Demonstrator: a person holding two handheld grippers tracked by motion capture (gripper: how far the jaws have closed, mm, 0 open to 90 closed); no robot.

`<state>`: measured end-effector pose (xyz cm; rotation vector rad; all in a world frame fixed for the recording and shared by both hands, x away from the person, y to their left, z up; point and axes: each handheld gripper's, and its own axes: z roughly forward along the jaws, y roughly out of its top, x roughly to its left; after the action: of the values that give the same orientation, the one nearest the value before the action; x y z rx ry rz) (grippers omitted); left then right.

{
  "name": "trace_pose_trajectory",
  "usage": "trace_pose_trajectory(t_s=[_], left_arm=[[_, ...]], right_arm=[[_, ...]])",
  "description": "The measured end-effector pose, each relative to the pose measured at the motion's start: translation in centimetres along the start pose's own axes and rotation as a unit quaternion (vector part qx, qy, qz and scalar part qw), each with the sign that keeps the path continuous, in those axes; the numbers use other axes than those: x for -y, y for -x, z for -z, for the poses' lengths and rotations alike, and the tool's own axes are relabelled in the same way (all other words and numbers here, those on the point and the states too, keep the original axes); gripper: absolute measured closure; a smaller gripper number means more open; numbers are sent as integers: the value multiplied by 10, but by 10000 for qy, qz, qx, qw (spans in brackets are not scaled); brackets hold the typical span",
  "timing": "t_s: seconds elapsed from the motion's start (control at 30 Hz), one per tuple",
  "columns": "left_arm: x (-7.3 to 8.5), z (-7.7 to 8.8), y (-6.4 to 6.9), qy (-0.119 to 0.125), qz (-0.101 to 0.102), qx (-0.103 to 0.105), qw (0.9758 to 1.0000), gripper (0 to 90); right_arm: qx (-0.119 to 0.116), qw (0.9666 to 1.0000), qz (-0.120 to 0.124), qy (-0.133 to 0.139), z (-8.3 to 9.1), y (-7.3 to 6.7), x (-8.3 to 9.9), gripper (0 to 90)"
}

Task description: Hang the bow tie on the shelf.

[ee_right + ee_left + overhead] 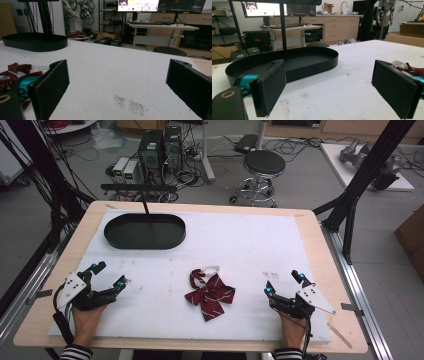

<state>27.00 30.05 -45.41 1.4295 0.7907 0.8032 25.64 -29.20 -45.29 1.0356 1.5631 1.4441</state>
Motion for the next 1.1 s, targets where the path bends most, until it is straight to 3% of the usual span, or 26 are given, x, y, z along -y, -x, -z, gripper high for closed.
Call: trace_pose_trajectory(t_s=[1.1], left_arm=[[0,-1,2,-34,-61,-10,10000,126]], right_arm=[[69,10000,-28,-24,0,-1,0,39]])
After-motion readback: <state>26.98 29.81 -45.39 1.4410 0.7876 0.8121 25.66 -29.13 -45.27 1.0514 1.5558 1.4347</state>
